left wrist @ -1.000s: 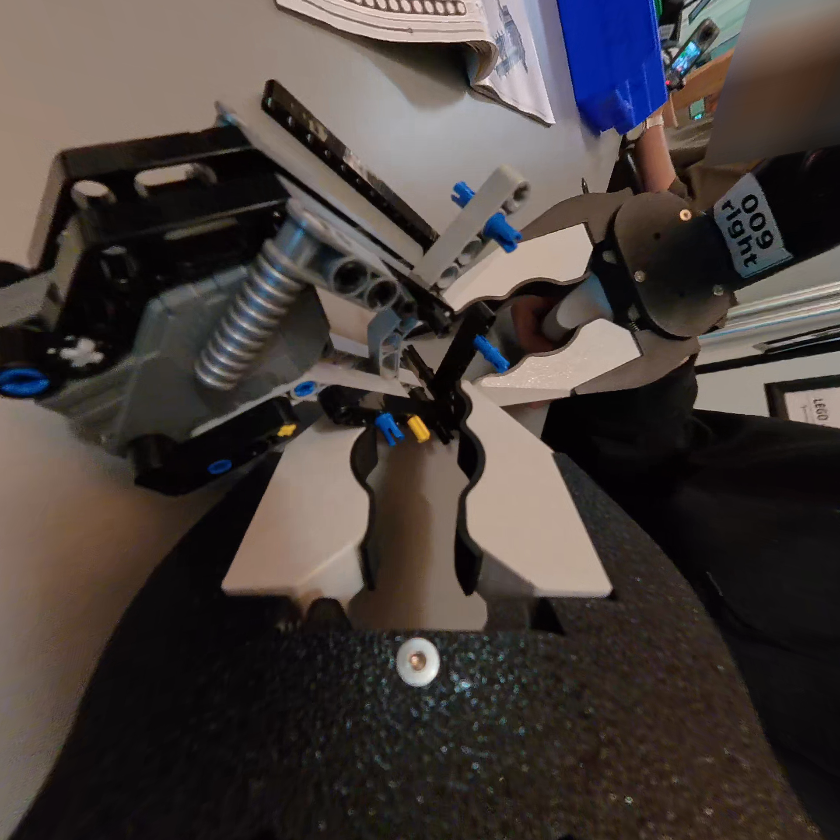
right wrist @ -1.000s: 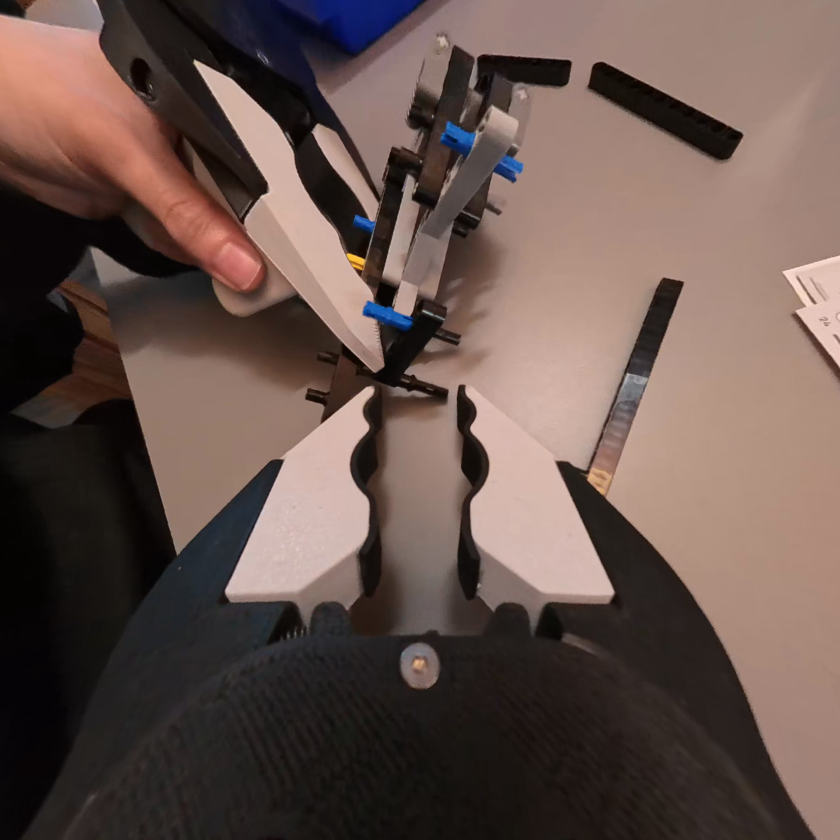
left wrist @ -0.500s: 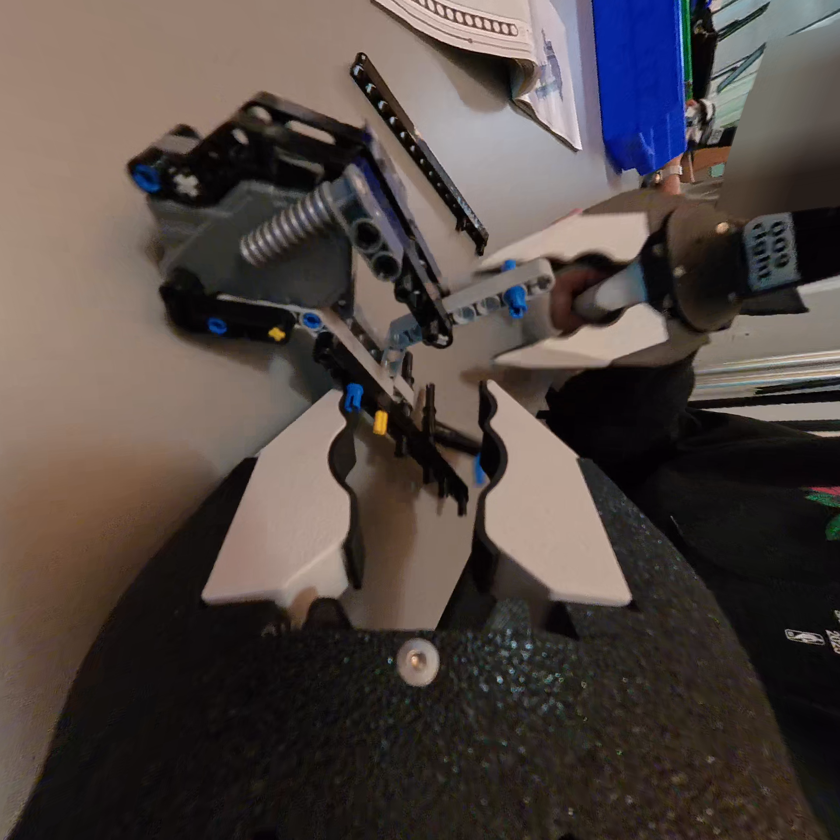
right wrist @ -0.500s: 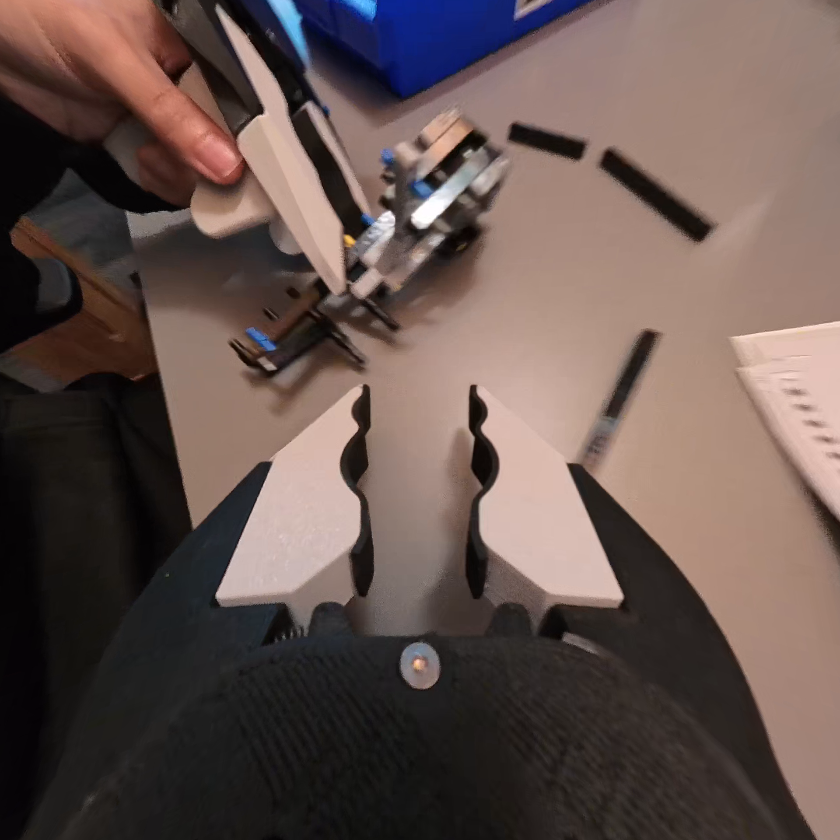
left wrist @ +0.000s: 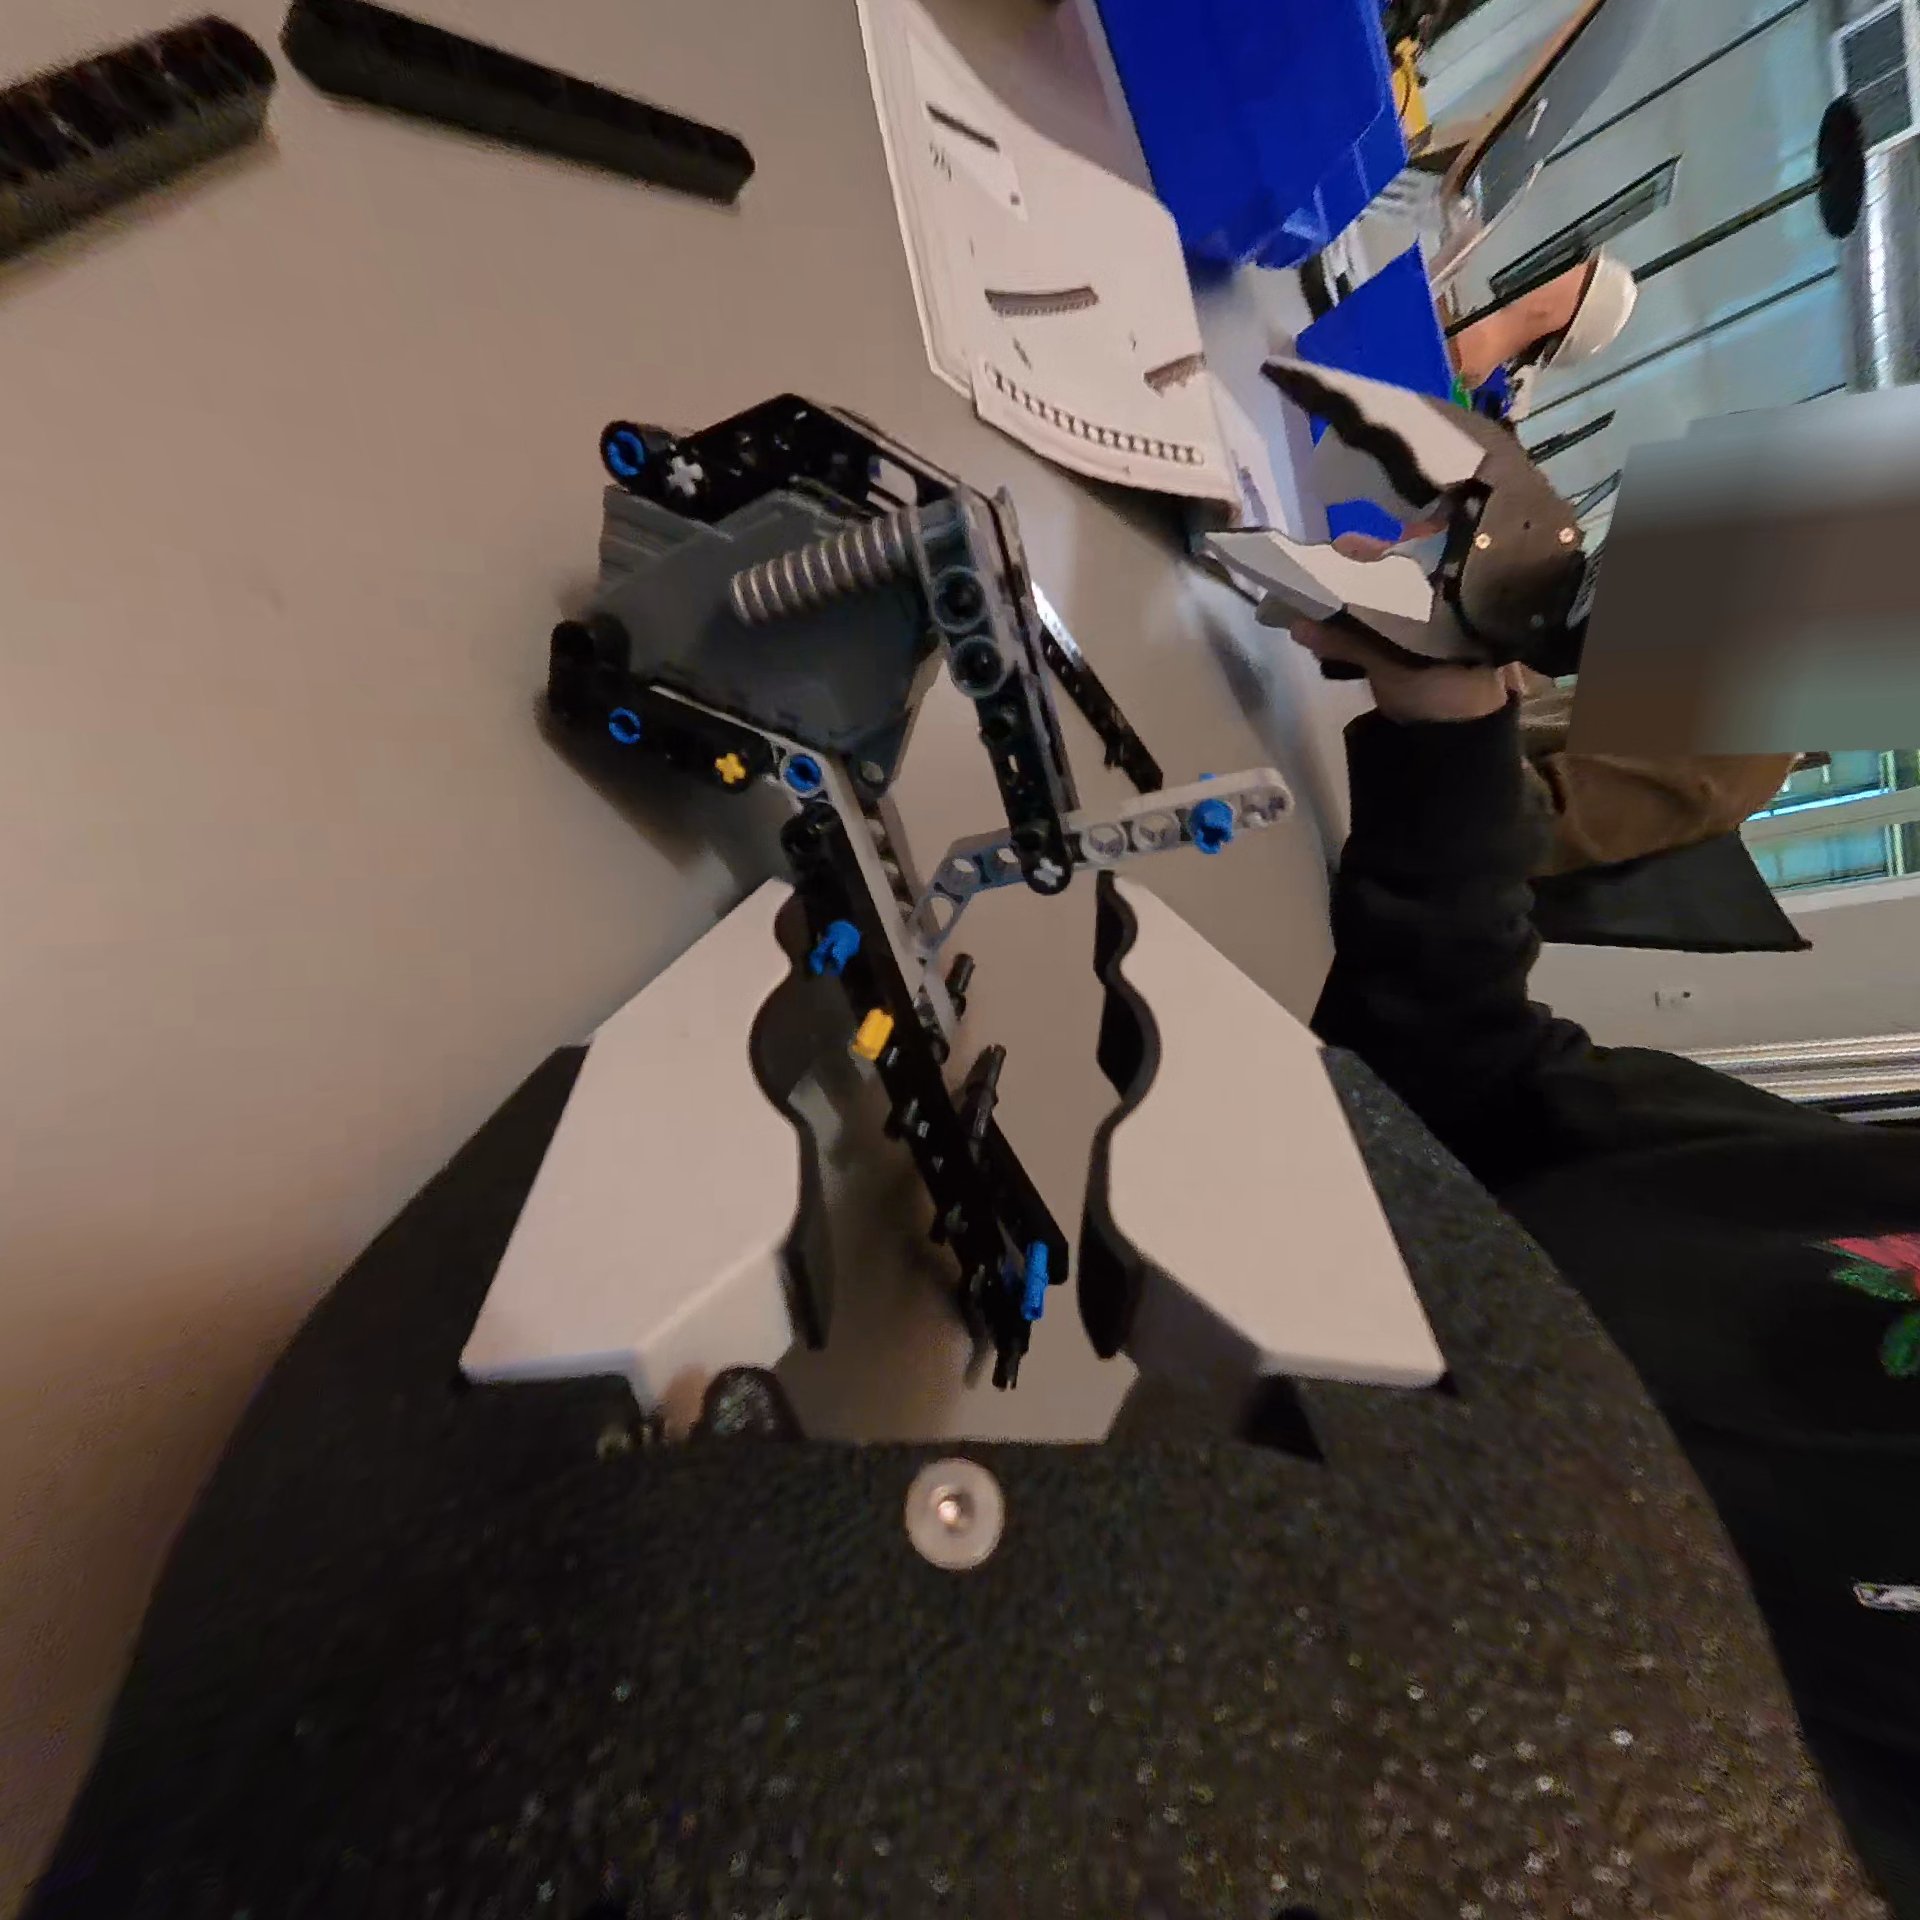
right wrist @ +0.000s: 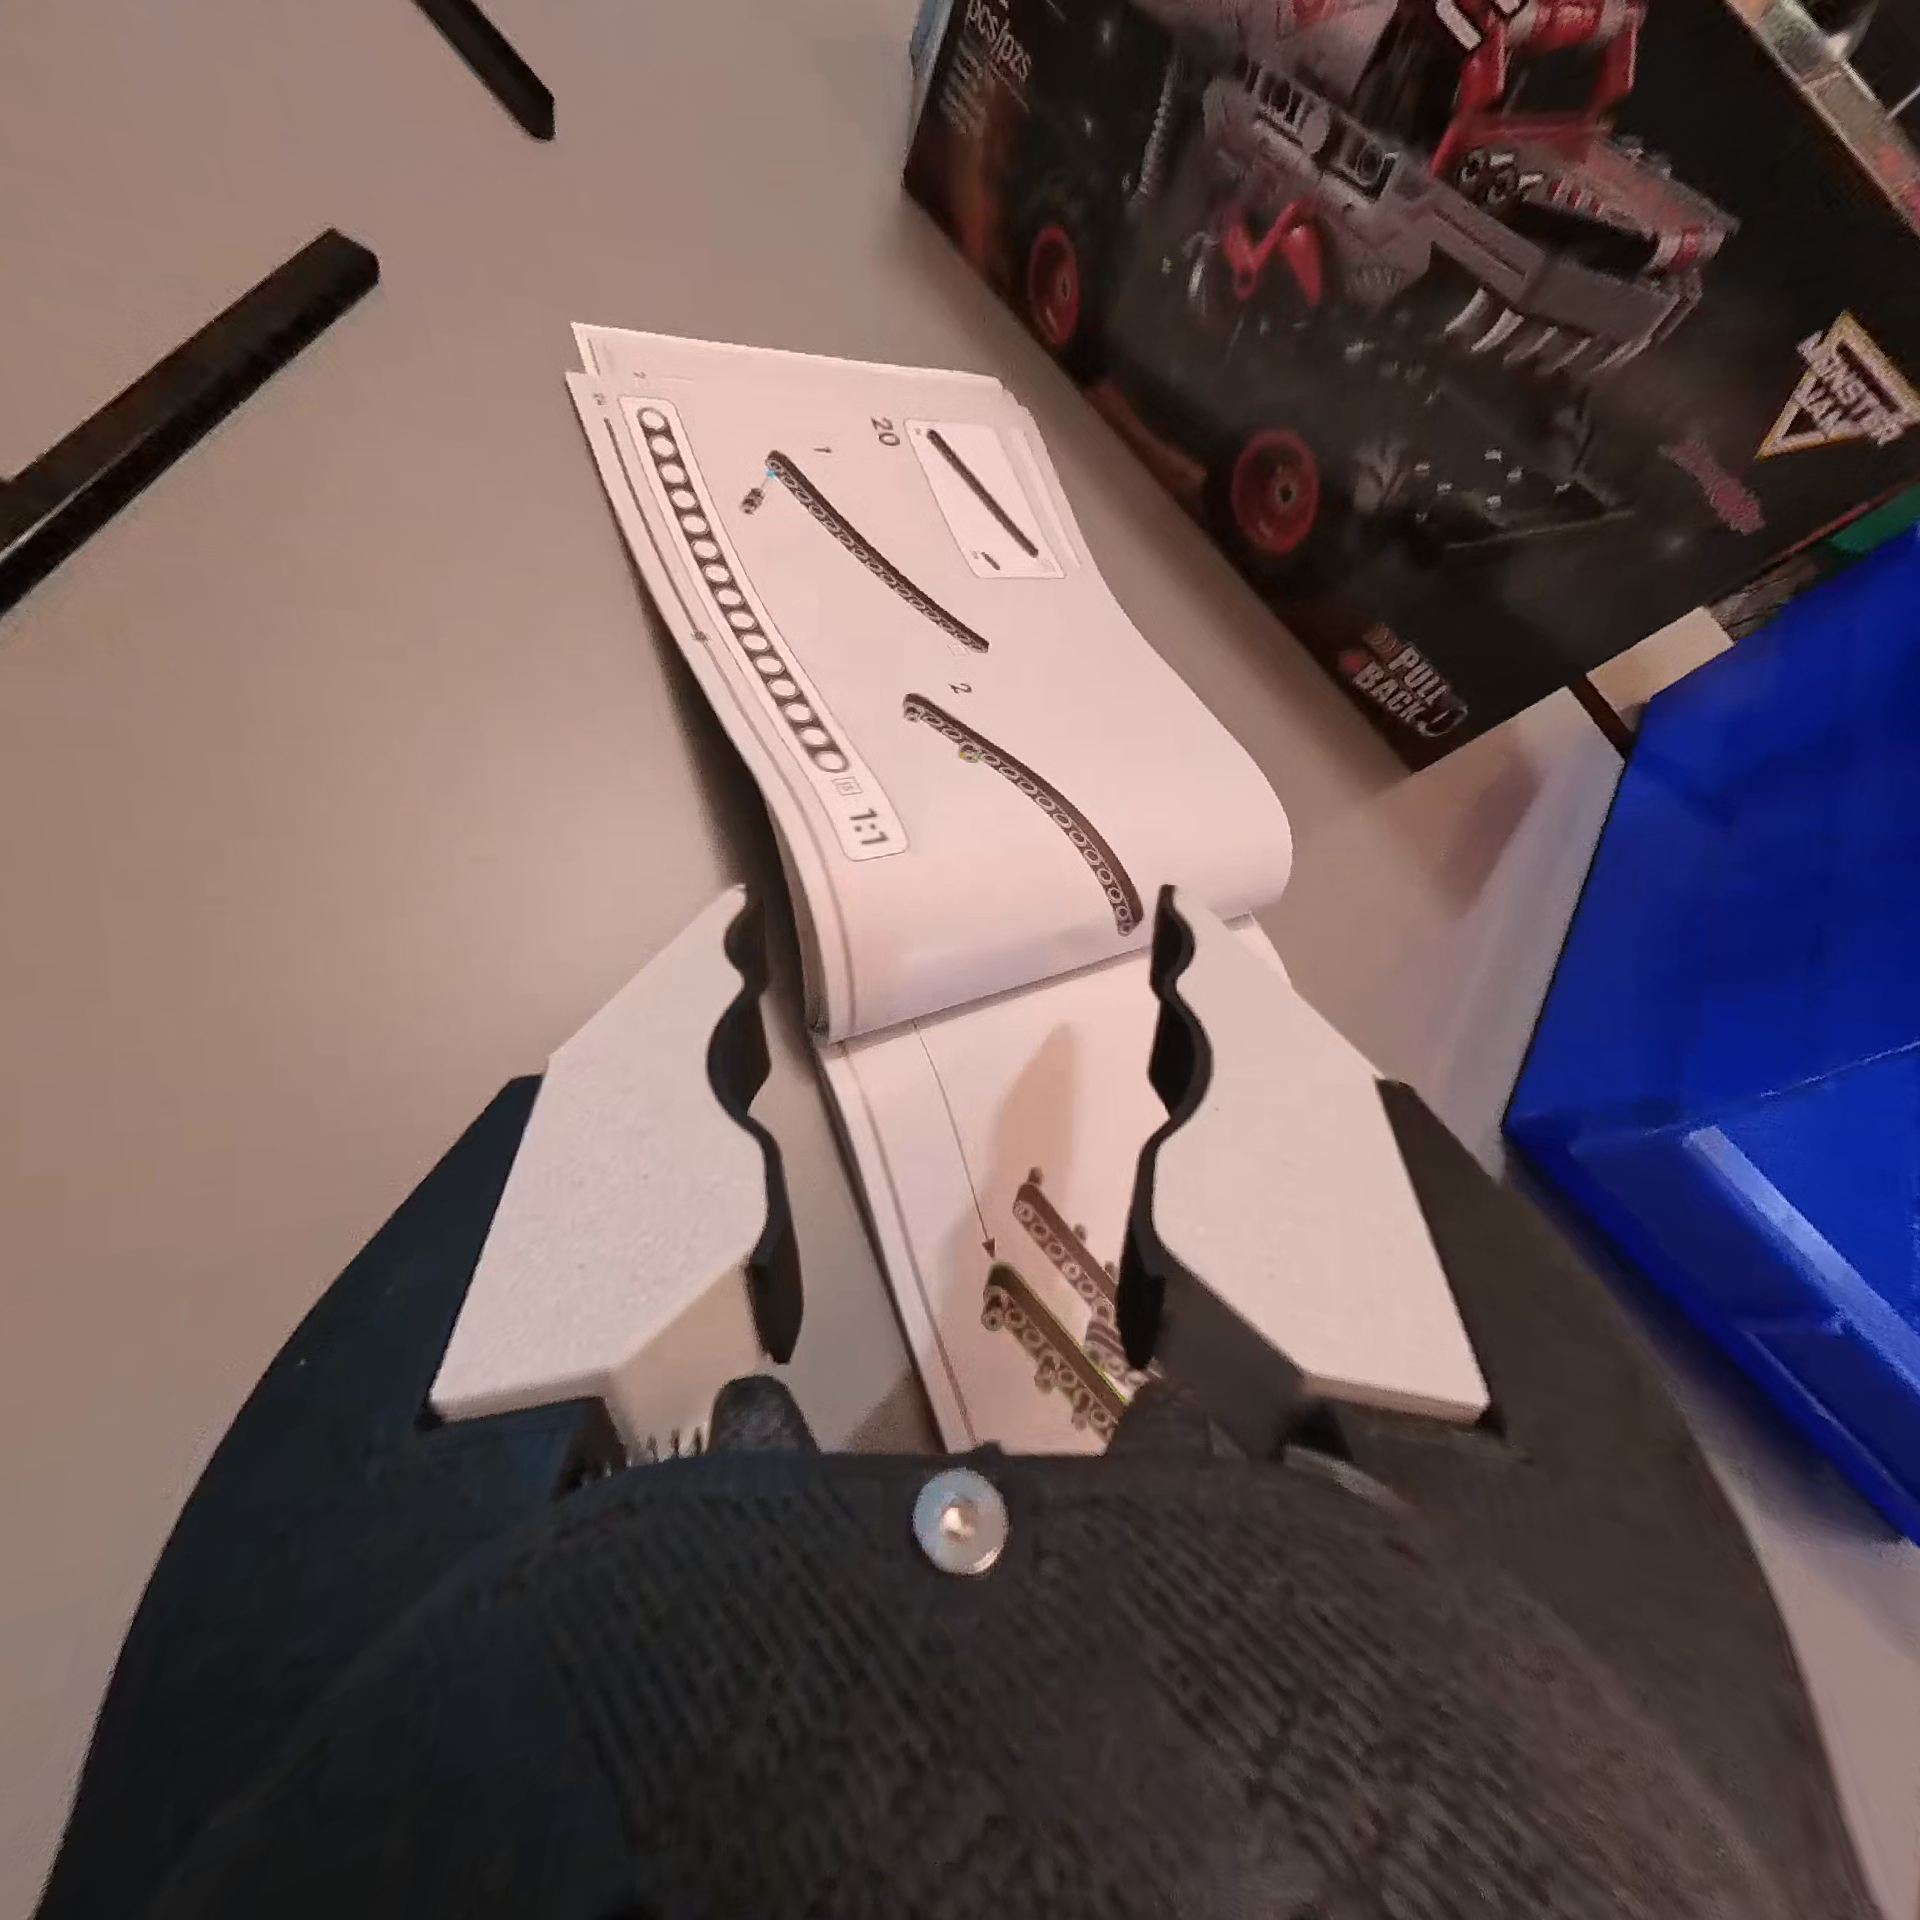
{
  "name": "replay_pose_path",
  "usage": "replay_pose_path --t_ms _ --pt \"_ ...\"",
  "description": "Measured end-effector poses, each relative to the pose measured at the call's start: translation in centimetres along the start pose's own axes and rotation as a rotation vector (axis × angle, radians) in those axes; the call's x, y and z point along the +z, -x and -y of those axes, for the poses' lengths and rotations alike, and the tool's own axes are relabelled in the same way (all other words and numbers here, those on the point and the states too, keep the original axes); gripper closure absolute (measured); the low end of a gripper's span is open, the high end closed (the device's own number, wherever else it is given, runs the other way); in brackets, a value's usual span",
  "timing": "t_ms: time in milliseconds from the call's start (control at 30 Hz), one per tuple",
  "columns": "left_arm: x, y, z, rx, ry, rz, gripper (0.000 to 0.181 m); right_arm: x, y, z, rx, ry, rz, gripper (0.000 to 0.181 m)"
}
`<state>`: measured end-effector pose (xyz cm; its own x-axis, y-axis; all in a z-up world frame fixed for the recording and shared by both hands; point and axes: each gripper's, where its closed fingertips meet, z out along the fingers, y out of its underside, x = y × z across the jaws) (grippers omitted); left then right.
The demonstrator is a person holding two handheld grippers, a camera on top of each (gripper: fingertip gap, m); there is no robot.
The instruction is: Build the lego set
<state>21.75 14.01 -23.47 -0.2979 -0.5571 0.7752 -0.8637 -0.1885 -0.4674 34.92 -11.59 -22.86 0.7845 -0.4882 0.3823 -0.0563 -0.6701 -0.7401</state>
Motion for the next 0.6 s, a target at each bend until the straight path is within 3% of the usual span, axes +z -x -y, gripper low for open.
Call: replay_pose_path --t_ms 133,333,467,600 --pt "-0.4 0.2 -0.2 0.051 0.046 0.042 0.127 -0.4 -0.1 -0.6 0.033 -0.008 0.035 0.121" --pt "-2.6 1.0 -0.8 0.114 0.124 0.141 0.114 -2.0 -1.6 -1.6 0.162 -0.062 -0.026 0.111" --pt "-4.1 1.8 -0.8 0.124 0.105 0.203 0.108 -3.6 -1.6 -4.0 0.232 -0.002 -0.044 0.100" --pt "-5.6 2.2 -0.5 0.127 0.060 0.251 0.107 -6.2 -2.7 -6.3 0.263 0.035 -0.106 0.102"
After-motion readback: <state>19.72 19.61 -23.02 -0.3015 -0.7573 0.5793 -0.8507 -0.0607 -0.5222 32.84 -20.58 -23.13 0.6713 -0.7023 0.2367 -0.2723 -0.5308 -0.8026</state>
